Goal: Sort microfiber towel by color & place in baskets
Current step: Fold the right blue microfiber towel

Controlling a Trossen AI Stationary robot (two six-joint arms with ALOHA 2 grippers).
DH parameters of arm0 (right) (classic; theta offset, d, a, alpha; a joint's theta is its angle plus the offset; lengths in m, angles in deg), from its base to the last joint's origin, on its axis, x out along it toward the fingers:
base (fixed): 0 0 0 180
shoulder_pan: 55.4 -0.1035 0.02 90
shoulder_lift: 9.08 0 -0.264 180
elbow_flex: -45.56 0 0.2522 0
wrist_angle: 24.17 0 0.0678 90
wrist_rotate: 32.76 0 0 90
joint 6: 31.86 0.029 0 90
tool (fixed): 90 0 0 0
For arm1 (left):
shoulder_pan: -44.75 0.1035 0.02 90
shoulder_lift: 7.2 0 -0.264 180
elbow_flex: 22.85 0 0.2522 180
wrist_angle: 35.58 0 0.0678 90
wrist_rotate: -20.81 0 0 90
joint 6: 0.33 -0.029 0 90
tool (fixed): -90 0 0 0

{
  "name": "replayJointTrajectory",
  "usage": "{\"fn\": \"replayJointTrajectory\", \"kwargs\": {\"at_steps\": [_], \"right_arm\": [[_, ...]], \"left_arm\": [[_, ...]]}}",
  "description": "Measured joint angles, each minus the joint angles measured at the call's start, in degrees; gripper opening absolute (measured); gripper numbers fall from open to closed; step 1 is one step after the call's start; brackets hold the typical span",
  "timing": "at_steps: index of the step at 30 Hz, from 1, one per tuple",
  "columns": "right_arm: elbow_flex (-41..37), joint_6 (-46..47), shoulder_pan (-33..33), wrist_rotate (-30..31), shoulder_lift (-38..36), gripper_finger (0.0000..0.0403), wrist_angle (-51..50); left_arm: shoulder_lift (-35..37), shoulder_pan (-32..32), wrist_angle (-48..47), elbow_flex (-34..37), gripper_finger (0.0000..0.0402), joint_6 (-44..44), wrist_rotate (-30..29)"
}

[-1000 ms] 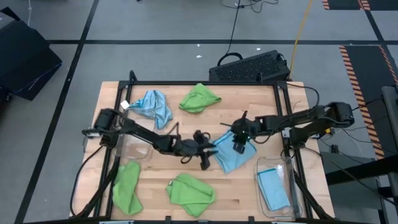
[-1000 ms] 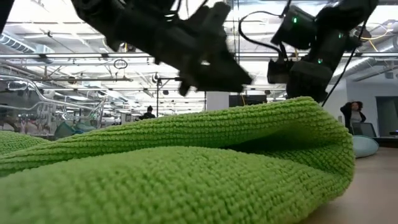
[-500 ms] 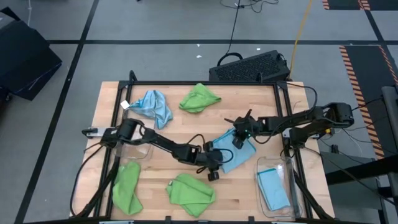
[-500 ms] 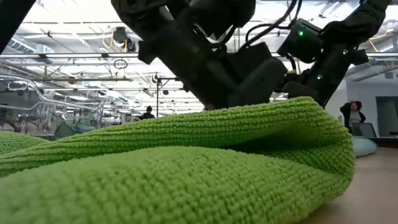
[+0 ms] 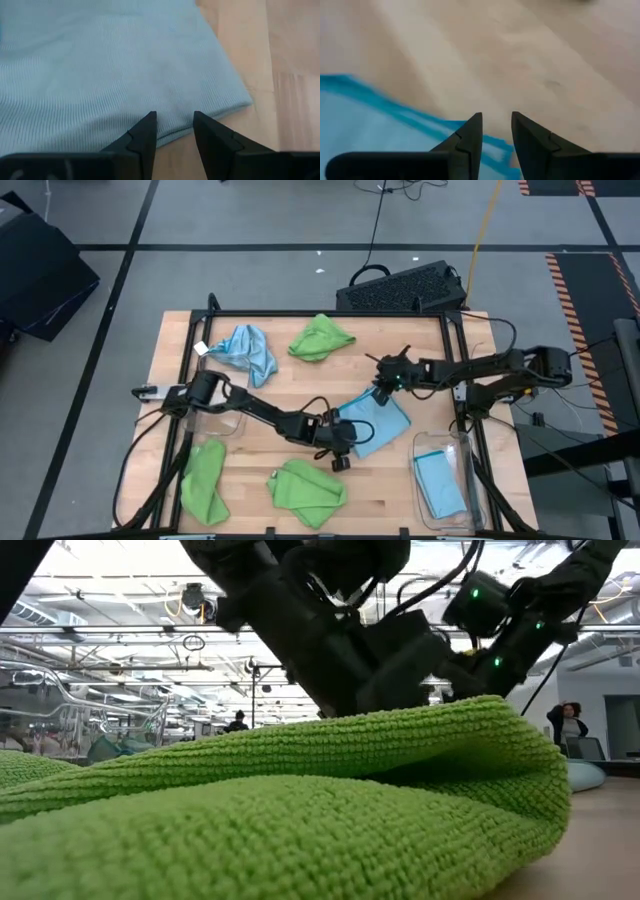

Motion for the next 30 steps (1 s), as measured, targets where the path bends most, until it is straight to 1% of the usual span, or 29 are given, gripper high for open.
{"fn": "replayJointTrajectory", "kwargs": {"at_steps": [2,4,7,9,11,15,18,20,23,26,28,30], "right_arm": [[0.03,0.0,-1.77,-2.25,-1.43,0.0095,1.87],[0.05,-0.01,-4.4,-3.1,-2.91,0.0095,2.11],[0.16,-0.01,-8.48,-3.69,-3.72,0.0095,0.93],[0.15,0.06,-10.98,-4.85,-3.69,0.0095,-0.17],[0.16,0.7,-13.06,-6.03,-3.09,0.0095,-2.83],[0.13,1.48,-15.06,-8.12,-0.94,0.0095,-8.94],[0.11,0.86,-15.17,-8.11,1.25,0.0095,-11.7],[0.24,-0.62,-14.81,-7.79,2.58,0.0095,-11.33],[0.33,-3.56,-13.86,-4.5,3.94,0.0095,-11.01],[0.26,-6.86,-12.17,2.65,4.6,0.0095,-9.53],[0.12,-9.32,-10.32,6.85,4.64,0.0095,-7.23],[0.09,-10.98,-8.75,8.64,4.27,0.0095,-4.12]], "left_arm": [[1.65,0.26,-1.7,-1.08,0.0131,1.34,0.04],[4.46,0.65,-2.52,-1.93,0.0131,0.5,-0.53],[7.37,1.88,-0.27,-2.9,0.0131,-6.57,-1.25],[7.75,2.82,0.97,-2.72,0.0131,-11.44,-2.42],[7.37,4.17,2.42,-2.68,0.0131,-13.67,-3.36],[5.14,7.47,1.82,-2.66,0.0131,-12.79,-3.22],[2.45,9.45,-1.33,-2.31,0.0131,-10.07,-1.12],[1.51,9.92,-4.44,-2.33,0.0131,-8.16,1.26],[0.47,9.69,-7.79,-2.51,0.0131,-6.55,5.36],[0.52,8.65,-10.4,-2.59,0.0131,-4.47,8.4],[0.67,7.42,-10.22,-2.59,0.0131,-2.8,10.33],[0.9,6.05,-9.44,-2.59,0.0131,-0.84,13.33]]}}
